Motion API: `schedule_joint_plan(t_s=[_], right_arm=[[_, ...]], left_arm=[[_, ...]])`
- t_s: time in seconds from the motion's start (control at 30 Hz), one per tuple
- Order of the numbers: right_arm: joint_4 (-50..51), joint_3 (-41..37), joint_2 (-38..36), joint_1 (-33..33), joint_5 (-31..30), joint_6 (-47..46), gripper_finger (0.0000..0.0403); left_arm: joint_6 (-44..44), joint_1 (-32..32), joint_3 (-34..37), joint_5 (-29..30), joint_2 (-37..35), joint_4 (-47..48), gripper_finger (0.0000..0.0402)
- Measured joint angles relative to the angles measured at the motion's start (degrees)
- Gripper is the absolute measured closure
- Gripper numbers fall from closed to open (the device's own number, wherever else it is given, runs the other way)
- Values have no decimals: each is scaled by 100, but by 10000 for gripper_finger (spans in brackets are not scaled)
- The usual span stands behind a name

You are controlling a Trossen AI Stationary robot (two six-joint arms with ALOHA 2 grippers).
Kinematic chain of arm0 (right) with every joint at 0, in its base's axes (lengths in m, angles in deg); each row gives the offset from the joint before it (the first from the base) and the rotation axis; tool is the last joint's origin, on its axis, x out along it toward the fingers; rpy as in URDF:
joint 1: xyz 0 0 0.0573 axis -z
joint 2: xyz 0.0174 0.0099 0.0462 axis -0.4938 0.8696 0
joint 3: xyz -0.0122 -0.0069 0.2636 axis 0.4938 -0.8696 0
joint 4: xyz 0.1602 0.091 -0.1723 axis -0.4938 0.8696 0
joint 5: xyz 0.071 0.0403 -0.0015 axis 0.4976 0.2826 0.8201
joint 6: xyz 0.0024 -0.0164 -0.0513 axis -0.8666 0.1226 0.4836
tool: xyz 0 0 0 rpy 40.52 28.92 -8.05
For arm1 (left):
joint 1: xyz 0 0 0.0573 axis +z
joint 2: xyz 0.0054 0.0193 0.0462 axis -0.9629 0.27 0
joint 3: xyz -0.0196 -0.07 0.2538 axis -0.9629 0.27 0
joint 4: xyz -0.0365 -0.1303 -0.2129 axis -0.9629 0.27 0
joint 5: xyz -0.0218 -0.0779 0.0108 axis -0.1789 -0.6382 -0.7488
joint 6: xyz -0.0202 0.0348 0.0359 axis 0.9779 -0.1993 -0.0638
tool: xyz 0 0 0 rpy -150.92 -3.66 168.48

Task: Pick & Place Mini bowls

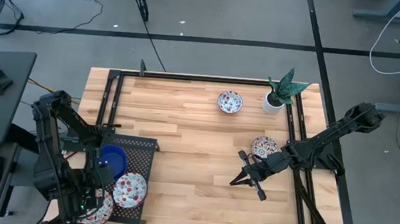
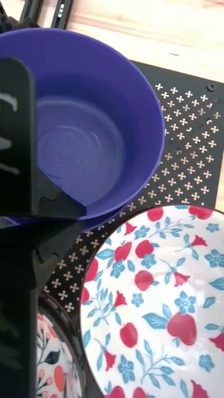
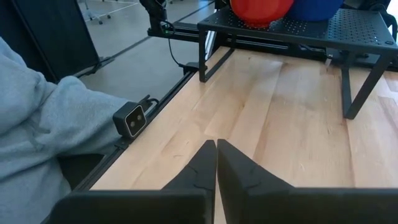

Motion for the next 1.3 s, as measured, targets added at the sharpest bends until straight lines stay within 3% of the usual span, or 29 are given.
schedule_joint_plan(t_s=[0.57, 1.17, 1.3], right_arm=[[-1, 0, 0, 0, 0, 0, 385], [-1, 0, 0, 1, 0, 0, 385], [-1, 0, 0, 2, 0, 0, 385]], left_arm=[[555, 0, 0, -38, 0, 0, 391], [1121, 7, 0, 87, 0, 0, 310], [1303, 2, 0, 498, 0, 0, 276]])
